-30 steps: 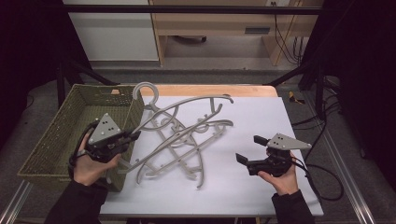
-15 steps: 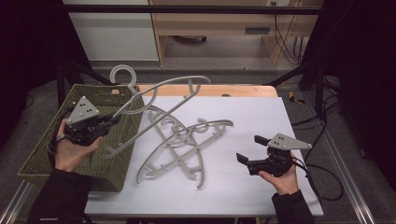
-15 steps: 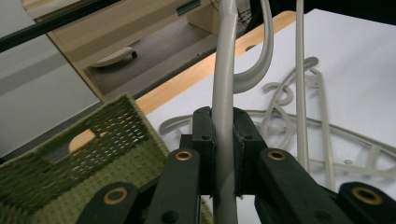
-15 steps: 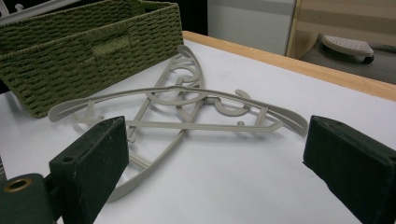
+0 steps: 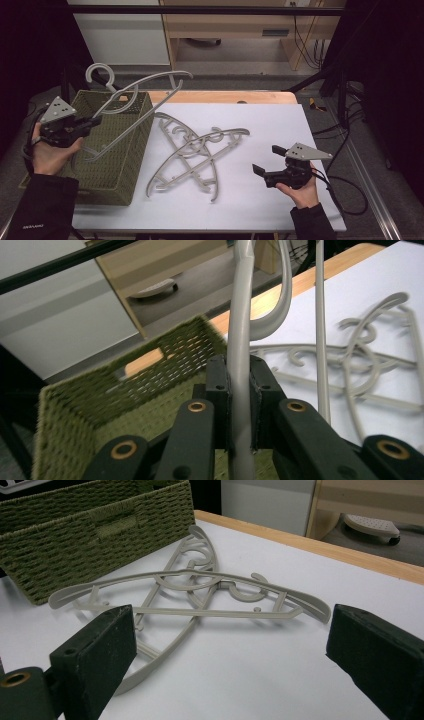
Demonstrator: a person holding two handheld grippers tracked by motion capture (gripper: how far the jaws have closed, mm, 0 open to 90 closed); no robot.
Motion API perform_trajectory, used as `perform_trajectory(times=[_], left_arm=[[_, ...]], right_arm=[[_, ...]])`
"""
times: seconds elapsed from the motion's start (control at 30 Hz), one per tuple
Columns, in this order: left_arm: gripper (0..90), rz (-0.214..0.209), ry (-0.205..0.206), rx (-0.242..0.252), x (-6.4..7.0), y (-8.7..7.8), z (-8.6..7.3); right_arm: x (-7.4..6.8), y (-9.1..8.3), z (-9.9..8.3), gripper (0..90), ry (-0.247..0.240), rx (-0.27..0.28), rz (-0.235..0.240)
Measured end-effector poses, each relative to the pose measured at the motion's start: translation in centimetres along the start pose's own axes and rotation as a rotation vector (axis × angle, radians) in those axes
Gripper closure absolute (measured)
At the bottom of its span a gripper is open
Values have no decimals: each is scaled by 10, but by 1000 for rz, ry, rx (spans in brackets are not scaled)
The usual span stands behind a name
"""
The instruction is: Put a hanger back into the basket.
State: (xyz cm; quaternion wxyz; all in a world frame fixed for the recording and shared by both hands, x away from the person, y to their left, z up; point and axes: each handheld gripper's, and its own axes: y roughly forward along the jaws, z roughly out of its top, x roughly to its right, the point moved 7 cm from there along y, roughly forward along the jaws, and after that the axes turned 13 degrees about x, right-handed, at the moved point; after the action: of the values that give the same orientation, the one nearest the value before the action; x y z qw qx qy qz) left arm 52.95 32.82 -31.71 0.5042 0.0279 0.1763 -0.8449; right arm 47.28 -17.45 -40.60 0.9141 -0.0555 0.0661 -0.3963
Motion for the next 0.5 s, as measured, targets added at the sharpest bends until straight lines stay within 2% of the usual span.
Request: perform_trajectory(times=[0.03, 0.1, 0.33, 0.5], left_arm=[[818, 11, -1, -16, -8, -3, -6], [818, 17, -4, -21, -12, -4, -8], [818, 71, -44, -48, -44, -14, -36], [818, 97, -55, -75, -59, -19, -50]], right_arm=[[0, 0, 0, 62, -1, -2, 3], [0, 1, 0, 62, 1, -1, 0], [0, 2, -1, 61, -2, -7, -3], [-1, 3, -3, 62, -4, -12, -2]])
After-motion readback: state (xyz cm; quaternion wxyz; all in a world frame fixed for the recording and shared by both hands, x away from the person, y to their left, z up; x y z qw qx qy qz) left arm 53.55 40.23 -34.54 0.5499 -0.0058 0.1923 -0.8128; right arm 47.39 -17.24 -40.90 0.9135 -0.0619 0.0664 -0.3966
